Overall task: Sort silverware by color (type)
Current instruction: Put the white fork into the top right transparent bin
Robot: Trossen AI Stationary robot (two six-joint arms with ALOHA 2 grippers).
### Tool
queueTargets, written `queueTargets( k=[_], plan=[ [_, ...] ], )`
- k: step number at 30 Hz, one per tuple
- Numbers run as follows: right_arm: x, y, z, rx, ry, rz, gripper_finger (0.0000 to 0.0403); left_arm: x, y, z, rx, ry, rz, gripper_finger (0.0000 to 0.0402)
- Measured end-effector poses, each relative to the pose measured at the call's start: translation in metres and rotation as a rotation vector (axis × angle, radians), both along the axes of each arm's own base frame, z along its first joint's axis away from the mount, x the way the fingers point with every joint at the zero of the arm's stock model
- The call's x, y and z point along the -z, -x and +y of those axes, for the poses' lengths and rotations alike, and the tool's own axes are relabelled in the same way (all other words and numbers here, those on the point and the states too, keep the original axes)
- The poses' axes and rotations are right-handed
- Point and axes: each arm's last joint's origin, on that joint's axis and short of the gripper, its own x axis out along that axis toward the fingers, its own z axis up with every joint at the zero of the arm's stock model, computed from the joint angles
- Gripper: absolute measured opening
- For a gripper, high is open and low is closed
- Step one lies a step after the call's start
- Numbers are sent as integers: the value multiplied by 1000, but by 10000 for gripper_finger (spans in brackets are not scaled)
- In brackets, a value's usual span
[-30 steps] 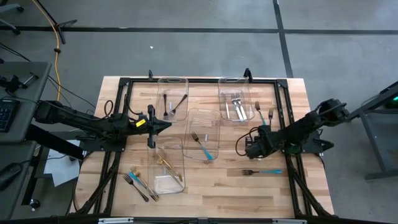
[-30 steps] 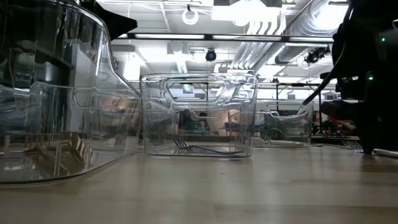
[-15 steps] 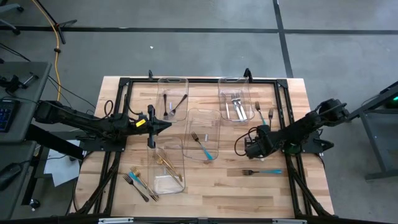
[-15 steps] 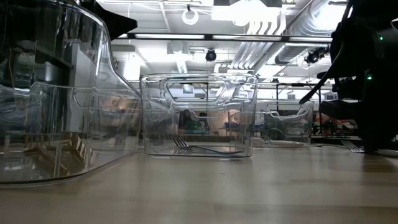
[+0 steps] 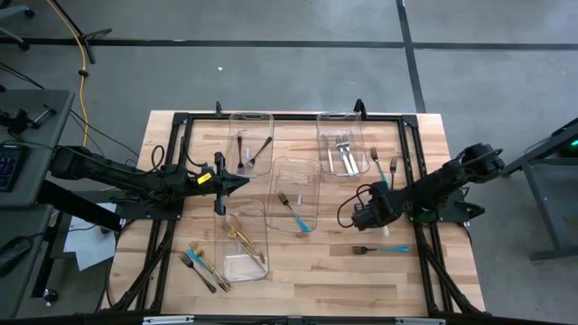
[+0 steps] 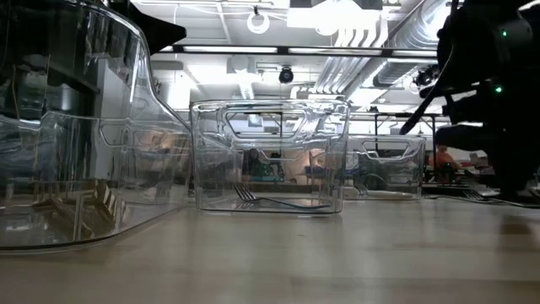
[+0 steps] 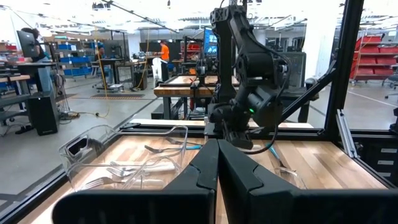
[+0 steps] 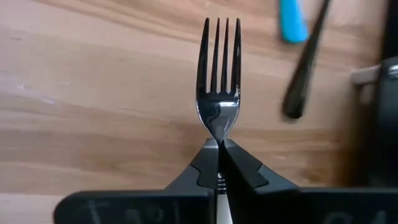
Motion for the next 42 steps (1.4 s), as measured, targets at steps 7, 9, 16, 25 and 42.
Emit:
queueTargets(
  k=[7, 9, 16, 25, 42],
  plan=[
    [-23, -12, 4, -93, 1, 9, 2, 0, 0, 0, 0, 0, 4, 1],
    [-32, -18, 6, -154, -7, -2, 2, 1, 0, 0, 0, -1, 9, 1],
    [-67, -32, 17, -605, -39, -183, 1, 1, 0, 0, 0, -1, 6, 1],
    [-92, -35, 26, -949, 328, -751, 1, -6, 1, -1, 36, 27, -67, 1],
    [-98, -54, -27, -1230, 945, -1261, 1, -20, -3, -2, 74, 0, -119, 1]
  ],
)
